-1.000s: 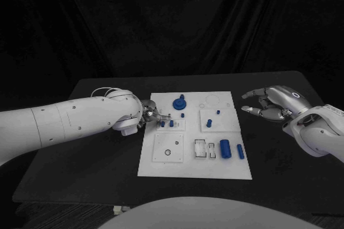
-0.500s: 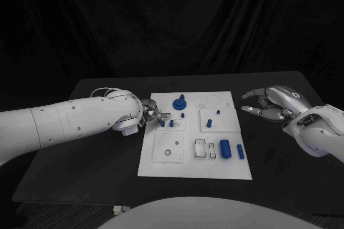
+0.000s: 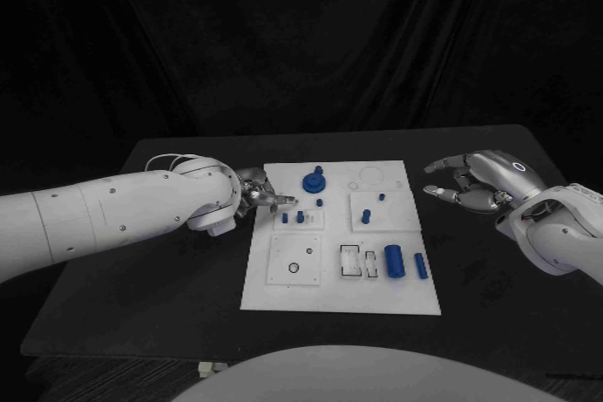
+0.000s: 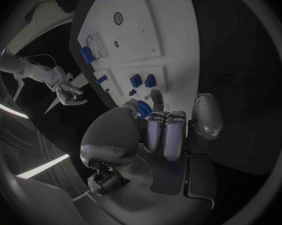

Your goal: Assemble the parts on the task board

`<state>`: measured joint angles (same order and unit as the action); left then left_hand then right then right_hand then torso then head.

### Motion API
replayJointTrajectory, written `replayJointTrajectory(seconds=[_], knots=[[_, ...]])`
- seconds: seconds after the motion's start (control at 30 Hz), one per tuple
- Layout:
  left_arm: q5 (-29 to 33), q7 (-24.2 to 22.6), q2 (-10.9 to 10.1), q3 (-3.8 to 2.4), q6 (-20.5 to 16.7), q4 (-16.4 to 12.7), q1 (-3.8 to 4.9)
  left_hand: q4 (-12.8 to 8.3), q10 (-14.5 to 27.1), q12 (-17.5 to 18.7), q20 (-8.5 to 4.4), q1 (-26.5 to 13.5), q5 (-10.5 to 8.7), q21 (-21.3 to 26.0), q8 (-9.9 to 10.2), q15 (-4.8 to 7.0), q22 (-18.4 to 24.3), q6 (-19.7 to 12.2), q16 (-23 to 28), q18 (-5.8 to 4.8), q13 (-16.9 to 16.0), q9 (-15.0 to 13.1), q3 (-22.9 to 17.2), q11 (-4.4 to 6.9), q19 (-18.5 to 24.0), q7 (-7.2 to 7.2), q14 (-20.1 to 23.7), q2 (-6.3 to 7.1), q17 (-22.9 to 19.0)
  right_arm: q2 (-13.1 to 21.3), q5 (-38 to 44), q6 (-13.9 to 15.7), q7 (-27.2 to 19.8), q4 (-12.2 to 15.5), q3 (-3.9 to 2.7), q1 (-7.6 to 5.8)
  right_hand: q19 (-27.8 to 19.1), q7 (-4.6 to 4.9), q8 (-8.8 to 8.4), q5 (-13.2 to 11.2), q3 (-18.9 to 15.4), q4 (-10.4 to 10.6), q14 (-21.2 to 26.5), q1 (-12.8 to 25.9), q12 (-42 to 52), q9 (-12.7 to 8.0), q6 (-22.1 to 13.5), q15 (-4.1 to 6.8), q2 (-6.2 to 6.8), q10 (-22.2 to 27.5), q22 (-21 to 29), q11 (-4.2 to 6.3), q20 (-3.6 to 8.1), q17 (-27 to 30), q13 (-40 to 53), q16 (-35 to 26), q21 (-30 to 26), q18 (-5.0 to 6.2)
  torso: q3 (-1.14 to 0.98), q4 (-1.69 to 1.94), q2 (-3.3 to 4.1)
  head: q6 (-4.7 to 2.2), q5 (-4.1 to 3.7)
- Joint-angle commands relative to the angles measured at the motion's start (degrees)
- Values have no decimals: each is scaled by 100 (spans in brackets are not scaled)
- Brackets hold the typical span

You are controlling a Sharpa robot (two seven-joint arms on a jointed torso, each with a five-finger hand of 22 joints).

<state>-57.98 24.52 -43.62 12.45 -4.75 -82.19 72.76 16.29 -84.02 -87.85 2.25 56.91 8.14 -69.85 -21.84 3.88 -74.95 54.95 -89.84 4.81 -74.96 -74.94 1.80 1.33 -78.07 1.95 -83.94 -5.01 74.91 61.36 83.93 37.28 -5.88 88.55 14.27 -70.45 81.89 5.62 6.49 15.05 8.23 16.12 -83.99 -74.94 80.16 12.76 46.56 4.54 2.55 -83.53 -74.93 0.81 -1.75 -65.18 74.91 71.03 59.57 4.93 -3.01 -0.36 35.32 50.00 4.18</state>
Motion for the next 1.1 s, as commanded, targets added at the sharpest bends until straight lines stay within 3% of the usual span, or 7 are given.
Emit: replayJointTrajectory(seconds=[0.03, 0.3, 0.33, 0.37, 0.47, 0.73, 1.1], knots=[[-587, -665, -39, -17, -771, -85, 175, -11, -415, -39, -2, 233, -128, -23, 66, 37, -518, -74, -16, 25, -1330, -24, 101, 20, -62, 21, -606, 101, 1509, 15, 8, 50, 55, 8, -4, 16, 12, 8, -15, 35, 25, 17, -199, 4, -16, -8, 41, -43, -55, -6, -801, -49, -46, -7, 297, -14, -14, 39, -2, 3, 4, 0, -9], [-1285, -1867, -21, -18, -1023, -70, 542, -23, 621, 908, 238, 1119, -224, 515, 1077, -252, -370, -979, 854, 102, -520, 991, 251, -328, 292, 430, 188, 198, 94, 3, -105, 140, -147, 7, -4, 15, 25, 5, -3, 171, 18, 34, -206, 68, -1, -23, 110, -43, -59, -17, -810, -47, -47, -30, 312, 7, 14, 33, -1, -7, -1, 0, -30], [-1390, -2067, 14, -18, -1009, -33, 563, -33, 1437, 1687, 268, 1223, -299, 510, 1254, -300, -388, -1142, 842, 98, 108, 1201, 242, -379, 294, 490, 176, 186, 106, 0, -127, 166, -202, 14, -4, 15, 30, -2, -2, 320, 20, 38, -210, 105, 5, -37, 146, -40, -50, -22, -813, -42, -46, -45, 319, 22, 22, 32, -2, -9, 0, 0, -36], [-1473, -2273, 52, -17, -976, 11, 580, -124, 3613, 3738, 337, 1477, -458, 645, 1515, -389, -356, -1411, 976, 100, 1570, 1483, 152, -460, 414, 620, 334, 164, -96, -3, -144, 195, -255, 23, -4, 15, 33, -3, -1, 396, 24, 38, -211, 120, 8, -43, 166, -38, -45, -24, -815, -41, -45, -50, 322, 27, 28, 31, -1, -13, 2, 0, -38], [-1624, -2734, 175, -17, -895, 151, 599, -382, 4194, 4931, 468, 2126, -297, 410, 1804, -506, -534, -1423, 836, 61, 2490, 2200, -5, -624, 302, 636, 271, 281, 23, -5, -172, 253, -364, 44, -4, 16, 43, -6, 0, 509, 37, 34, -212, 132, 23, -56, 207, -36, -29, -34, -822, -38, -43, -52, 338, 31, 55, 27, 3, 1, 16, 0, -71], [-2474, -3613, 586, -16, -698, 712, 398, -1152, 4866, 6385, 445, 3491, 115, 419, 1828, -435, -649, -1801, 836, 98, 4046, 3570, -833, -693, 288, -18, 353, 485, -161, 18, -224, 276, -467, 112, -4, 17, 44, -2, -9, 530, 37, 45, -210, 159, 11, -67, 211, -36, -23, -27, -822, -40, -42, -46, 324, 27, 52, 27, -5, -9, 21, 0, -71], [-3649, -4270, 968, -16, -932, 1372, 77, -1179, 4854, 6646, 296, 3318, 32, 730, 1810, -263, -619, -1650, 946, 142, 4781, 4368, -1078, -437, 370, -415, 450, 789, -435, 68, -244, 235, -487, 259, -4, 18, 43, -2, -12, 528, 36, 45, -210, 164, 8, -70, 208, -37, -20, -25, -820, -41, -42, -44, 319, 26, 47, 28, 22, -21, 51, 0, -90]])
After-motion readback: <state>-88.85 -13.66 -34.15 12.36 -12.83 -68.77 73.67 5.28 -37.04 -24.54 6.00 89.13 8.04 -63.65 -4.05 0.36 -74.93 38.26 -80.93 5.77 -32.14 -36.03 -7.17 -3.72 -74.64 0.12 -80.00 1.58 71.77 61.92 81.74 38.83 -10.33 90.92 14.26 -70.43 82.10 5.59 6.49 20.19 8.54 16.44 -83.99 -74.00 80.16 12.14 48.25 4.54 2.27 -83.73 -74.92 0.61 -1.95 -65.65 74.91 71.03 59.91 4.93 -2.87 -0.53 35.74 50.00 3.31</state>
